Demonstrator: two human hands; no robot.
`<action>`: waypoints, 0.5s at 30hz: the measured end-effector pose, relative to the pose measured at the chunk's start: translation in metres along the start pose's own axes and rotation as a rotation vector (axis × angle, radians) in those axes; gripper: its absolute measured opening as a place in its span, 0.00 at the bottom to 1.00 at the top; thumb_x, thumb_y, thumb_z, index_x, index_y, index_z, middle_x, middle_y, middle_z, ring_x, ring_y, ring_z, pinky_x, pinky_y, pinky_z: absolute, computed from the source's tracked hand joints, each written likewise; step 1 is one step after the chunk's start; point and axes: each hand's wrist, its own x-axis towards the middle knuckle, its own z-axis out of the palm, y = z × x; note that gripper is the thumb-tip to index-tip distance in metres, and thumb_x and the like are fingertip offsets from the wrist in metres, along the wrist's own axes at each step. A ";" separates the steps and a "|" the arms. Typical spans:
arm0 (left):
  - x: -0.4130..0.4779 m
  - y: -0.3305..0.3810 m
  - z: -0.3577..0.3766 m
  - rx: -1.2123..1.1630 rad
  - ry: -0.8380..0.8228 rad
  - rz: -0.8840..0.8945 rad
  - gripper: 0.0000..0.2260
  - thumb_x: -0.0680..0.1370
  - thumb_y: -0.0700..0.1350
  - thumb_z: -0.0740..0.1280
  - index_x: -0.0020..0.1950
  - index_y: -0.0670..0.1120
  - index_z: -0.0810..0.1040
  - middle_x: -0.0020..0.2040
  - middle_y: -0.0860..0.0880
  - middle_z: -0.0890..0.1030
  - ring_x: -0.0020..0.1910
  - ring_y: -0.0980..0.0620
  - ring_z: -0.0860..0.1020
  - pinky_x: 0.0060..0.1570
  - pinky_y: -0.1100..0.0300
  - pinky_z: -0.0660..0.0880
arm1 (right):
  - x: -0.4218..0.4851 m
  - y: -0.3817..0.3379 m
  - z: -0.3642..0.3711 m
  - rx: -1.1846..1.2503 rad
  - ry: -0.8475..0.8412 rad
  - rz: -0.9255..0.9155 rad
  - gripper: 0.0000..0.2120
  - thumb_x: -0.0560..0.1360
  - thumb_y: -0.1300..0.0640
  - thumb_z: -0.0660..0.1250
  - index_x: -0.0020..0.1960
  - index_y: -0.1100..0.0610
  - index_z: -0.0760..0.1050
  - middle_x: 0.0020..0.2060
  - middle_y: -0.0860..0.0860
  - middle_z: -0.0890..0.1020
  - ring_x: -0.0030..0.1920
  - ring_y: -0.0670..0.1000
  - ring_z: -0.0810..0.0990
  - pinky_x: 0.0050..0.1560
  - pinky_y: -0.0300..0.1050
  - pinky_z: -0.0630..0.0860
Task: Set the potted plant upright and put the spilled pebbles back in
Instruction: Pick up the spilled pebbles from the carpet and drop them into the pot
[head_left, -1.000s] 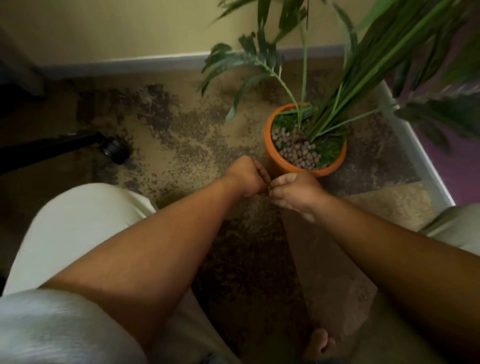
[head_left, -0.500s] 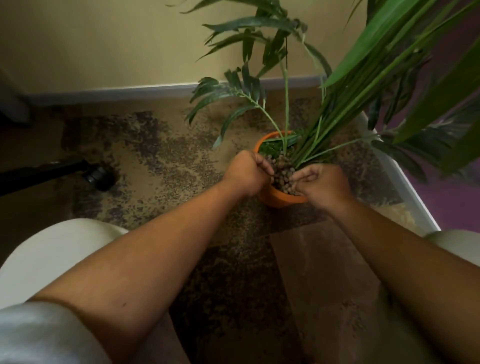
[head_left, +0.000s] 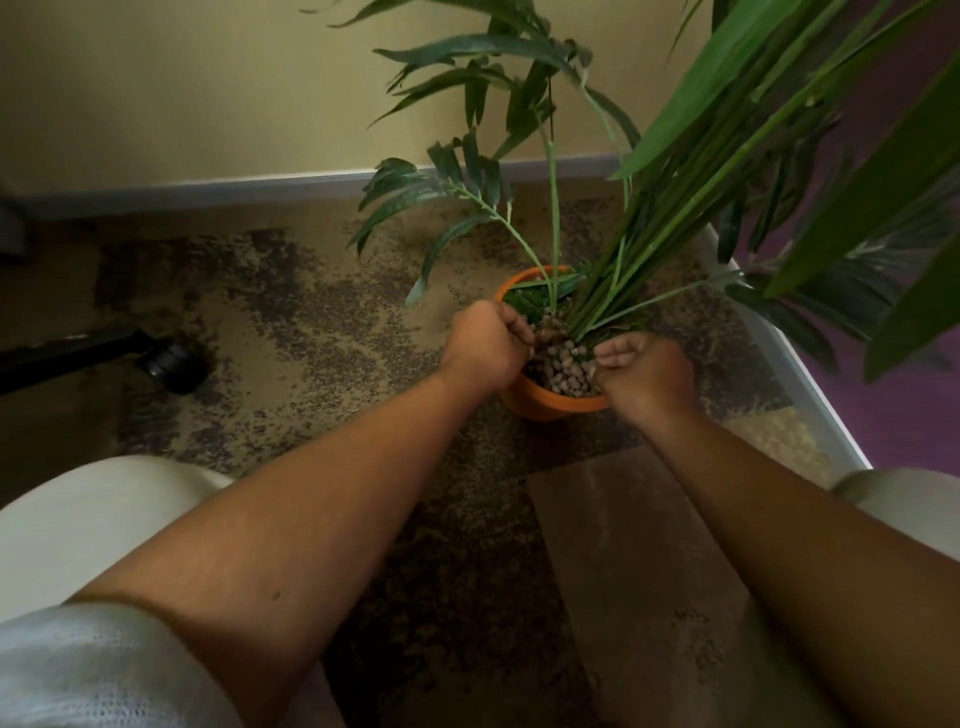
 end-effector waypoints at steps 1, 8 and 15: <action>0.001 0.000 0.000 0.005 0.000 0.005 0.09 0.73 0.37 0.70 0.37 0.49 0.80 0.38 0.51 0.81 0.46 0.49 0.82 0.42 0.62 0.74 | 0.001 0.001 0.000 0.010 0.012 0.001 0.05 0.73 0.62 0.73 0.46 0.54 0.81 0.42 0.49 0.83 0.40 0.45 0.80 0.39 0.35 0.73; 0.001 -0.007 0.002 0.013 0.033 0.016 0.12 0.73 0.37 0.69 0.34 0.52 0.77 0.39 0.51 0.81 0.47 0.49 0.81 0.45 0.59 0.78 | -0.002 -0.004 0.002 0.003 0.021 -0.052 0.07 0.73 0.63 0.71 0.51 0.57 0.82 0.46 0.51 0.83 0.47 0.49 0.82 0.50 0.40 0.77; -0.016 -0.018 -0.001 0.039 0.132 0.109 0.05 0.74 0.43 0.69 0.39 0.49 0.79 0.37 0.52 0.81 0.38 0.55 0.80 0.41 0.56 0.81 | -0.010 -0.011 0.006 -0.083 0.040 -0.179 0.01 0.74 0.58 0.70 0.45 0.53 0.79 0.42 0.50 0.81 0.43 0.49 0.79 0.41 0.38 0.71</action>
